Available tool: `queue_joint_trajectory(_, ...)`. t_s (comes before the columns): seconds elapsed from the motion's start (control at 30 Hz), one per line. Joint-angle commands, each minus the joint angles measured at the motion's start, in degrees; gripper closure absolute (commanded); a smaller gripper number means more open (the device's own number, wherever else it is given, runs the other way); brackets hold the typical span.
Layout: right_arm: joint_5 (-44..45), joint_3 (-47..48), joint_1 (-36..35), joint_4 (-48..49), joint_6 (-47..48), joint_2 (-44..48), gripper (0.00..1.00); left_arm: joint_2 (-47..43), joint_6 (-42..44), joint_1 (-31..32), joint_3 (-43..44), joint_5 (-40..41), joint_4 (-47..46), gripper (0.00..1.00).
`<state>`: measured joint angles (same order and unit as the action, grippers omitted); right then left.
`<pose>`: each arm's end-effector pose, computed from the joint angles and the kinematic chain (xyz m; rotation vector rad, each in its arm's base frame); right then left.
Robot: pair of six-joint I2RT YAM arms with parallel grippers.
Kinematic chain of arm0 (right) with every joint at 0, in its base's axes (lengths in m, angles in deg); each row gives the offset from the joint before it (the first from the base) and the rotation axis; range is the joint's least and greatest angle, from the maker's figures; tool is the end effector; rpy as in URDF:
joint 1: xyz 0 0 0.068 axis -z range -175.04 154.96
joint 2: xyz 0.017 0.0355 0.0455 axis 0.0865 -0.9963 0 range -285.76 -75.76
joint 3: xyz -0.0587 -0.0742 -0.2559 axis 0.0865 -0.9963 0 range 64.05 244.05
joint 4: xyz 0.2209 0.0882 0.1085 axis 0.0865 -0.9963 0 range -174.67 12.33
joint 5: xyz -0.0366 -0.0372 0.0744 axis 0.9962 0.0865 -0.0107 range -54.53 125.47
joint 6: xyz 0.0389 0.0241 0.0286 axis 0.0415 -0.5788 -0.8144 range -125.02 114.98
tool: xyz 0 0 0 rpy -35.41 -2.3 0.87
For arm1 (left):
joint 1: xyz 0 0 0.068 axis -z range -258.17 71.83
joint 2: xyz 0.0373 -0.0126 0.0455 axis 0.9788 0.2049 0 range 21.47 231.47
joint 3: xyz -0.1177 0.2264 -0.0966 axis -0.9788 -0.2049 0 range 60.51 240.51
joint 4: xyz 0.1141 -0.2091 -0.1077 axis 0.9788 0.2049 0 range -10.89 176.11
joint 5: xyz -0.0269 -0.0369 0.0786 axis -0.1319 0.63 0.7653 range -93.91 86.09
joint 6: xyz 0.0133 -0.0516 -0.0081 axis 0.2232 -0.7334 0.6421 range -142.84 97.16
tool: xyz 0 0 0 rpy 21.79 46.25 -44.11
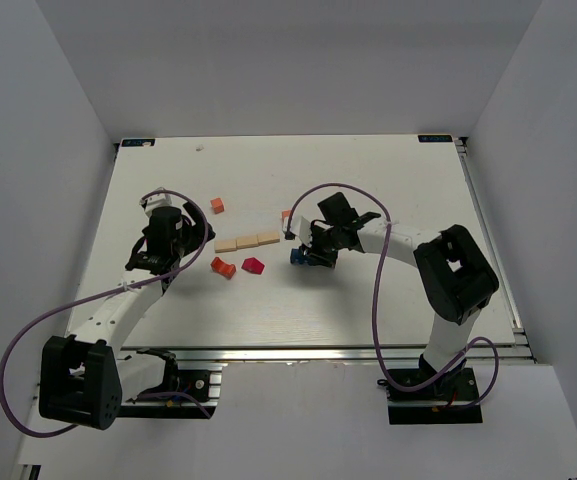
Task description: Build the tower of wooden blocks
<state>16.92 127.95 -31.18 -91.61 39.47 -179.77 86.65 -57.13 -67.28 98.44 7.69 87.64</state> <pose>0.2947 0.2291 0.1705 -1.7003 1.8012 0.3444 0.2397 -0.0388 0.2306 -0.5546 2.1183 -0.2248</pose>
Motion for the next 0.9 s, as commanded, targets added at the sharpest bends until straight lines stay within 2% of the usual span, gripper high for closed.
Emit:
queue_joint_trajectory(0.0, -2.46, 2.37, -0.25, -0.57, 1.13, 1.17, 0.75, -0.68, 0.53, 0.18, -0.23, 0.53, -1.15, 0.02)
queue_joint_trajectory(0.47, -5.97, 6.5, -0.33, -2.15, 0.33, 0.39, 0.79, -1.2, 0.62, 0.18, -0.23, 0.18, -1.06, 0.02)
queue_joint_trajectory(0.67, -8.17, 12.73, -1.38, -5.13, 2.26, -1.63, 0.79, -1.47, 0.27, 0.27, 0.04, 0.36, -0.71, 0.02)
queue_joint_trajectory(0.87, -9.93, 23.1, -3.84, -9.09, 5.08, -6.63, 0.79, -1.91, -0.35, 0.18, 0.21, 0.71, -0.45, 0.02)
